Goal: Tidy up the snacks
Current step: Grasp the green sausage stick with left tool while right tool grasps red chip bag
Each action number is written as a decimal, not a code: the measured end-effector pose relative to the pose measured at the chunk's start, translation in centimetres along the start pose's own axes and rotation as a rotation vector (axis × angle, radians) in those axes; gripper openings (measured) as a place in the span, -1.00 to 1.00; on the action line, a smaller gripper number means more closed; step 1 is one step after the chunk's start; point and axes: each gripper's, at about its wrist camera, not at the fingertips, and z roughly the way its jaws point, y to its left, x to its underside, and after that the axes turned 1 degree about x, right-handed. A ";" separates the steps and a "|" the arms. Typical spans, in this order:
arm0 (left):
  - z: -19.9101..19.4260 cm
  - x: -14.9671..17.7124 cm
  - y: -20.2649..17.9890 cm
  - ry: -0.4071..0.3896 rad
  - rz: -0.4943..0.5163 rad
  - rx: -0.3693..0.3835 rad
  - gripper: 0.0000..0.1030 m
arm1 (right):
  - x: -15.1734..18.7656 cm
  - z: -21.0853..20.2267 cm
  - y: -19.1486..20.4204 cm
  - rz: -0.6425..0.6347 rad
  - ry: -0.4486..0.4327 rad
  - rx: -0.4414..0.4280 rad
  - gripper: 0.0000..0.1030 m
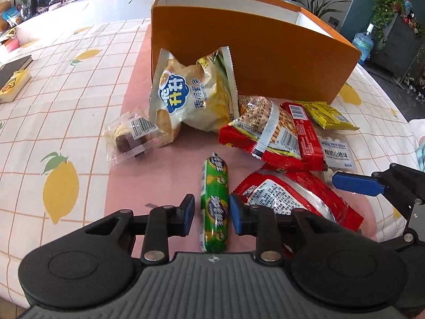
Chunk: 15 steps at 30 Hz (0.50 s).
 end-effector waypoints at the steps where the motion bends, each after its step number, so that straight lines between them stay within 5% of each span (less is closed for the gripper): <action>1: 0.1 -0.1 0.1 0.001 -0.006 0.001 -0.31 | 0.0 0.2 0.0 -0.003 0.002 -0.001 0.59; 15: 0.7 -0.1 -1.4 0.000 0.101 -0.056 -0.33 | 0.2 1.1 0.8 -0.034 -0.006 -0.004 0.34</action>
